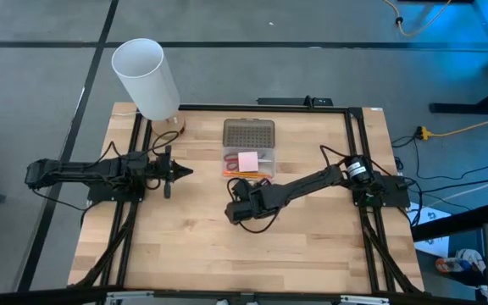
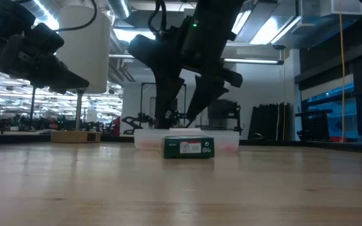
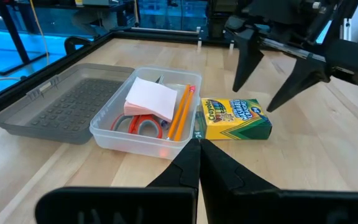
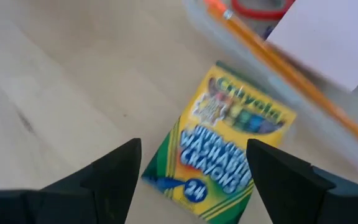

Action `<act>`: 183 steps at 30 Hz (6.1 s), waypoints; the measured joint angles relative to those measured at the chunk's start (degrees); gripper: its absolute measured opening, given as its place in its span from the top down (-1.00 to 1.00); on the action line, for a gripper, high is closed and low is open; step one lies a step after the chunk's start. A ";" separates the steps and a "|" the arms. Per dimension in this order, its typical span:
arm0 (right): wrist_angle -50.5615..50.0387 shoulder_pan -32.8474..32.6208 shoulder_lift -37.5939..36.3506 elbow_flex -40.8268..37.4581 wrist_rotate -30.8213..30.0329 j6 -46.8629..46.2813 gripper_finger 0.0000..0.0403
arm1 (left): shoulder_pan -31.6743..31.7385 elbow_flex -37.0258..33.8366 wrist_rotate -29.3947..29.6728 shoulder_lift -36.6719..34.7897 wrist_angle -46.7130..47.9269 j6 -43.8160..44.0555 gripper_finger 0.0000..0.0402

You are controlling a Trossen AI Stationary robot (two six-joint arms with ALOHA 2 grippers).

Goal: Pack school essentials
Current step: Put the yellow crayon box into the gray supply box

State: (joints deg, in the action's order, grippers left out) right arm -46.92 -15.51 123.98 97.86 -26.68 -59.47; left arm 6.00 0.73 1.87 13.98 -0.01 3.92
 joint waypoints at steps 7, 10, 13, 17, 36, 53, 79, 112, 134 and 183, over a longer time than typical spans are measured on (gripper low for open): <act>0.03 0.02 0.00 0.00 -2.00 1.62 -0.45 | -0.02 0.00 0.00 -0.02 0.00 0.00 1.00; 0.32 0.02 0.00 0.00 -1.64 1.36 -0.45 | -0.01 0.00 0.00 -0.01 -0.02 0.00 1.00; 1.51 0.02 0.00 0.00 -1.64 1.34 -0.45 | -0.02 0.00 0.00 0.00 0.00 0.00 1.00; 3.12 0.02 0.00 0.00 0.56 1.34 -0.45 | 0.00 0.00 0.01 -0.01 -0.01 0.00 1.00; -2.23 -1.16 0.00 0.02 -1.73 -12.28 -0.90 | -0.02 0.00 0.00 0.00 -0.02 0.00 1.00; 6.67 -1.16 0.04 -7.13 -2.40 -17.83 -0.85 | 0.00 0.00 0.00 -0.01 -0.02 0.00 1.00; -0.69 -1.07 0.04 -1.51 -7.29 -15.21 -0.99 | 0.00 0.00 0.02 -0.01 -0.02 0.00 1.00; 1.26 -0.87 0.04 -6.43 -3.72 -18.01 -0.99 | -0.01 0.00 0.01 -0.01 -0.02 0.00 1.00; 2.82 -0.79 3.32 -6.43 -5.12 -16.40 -0.99 | -0.02 0.00 0.00 -0.01 -0.01 0.00 1.00; -6.34 -4.66 4.63 11.13 -3.48 2.43 -0.10 | 0.00 0.00 0.02 -0.01 -0.02 0.00 1.00</act>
State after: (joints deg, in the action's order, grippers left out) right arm -53.25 -20.16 128.62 109.00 -30.15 -57.03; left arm 6.00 0.73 1.89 13.97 -0.03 3.92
